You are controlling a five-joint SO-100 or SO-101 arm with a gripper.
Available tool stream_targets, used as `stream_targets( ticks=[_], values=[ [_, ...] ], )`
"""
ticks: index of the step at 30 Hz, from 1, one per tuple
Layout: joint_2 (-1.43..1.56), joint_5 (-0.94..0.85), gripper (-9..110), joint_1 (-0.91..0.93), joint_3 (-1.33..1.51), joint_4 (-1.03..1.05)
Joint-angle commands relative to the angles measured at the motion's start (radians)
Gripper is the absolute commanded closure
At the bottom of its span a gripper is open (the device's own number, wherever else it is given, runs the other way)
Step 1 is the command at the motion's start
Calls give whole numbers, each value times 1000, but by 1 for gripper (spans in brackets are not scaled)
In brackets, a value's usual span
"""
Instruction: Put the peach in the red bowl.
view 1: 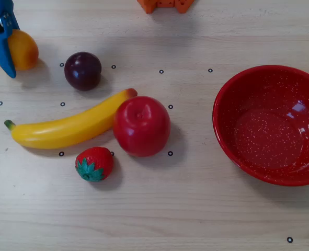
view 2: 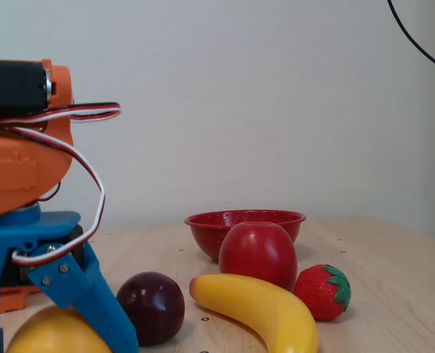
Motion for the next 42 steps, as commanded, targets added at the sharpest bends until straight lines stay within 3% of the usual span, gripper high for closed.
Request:
stream_targets(
  ticks=[1,8,19,42],
  values=[
    [118,-40,101,0,-147,86],
    [206,-86,101,18,-273,253],
    [495,-287,101,241,-169,253],
    [1049,-908,101,1147,230,253]
  ],
)
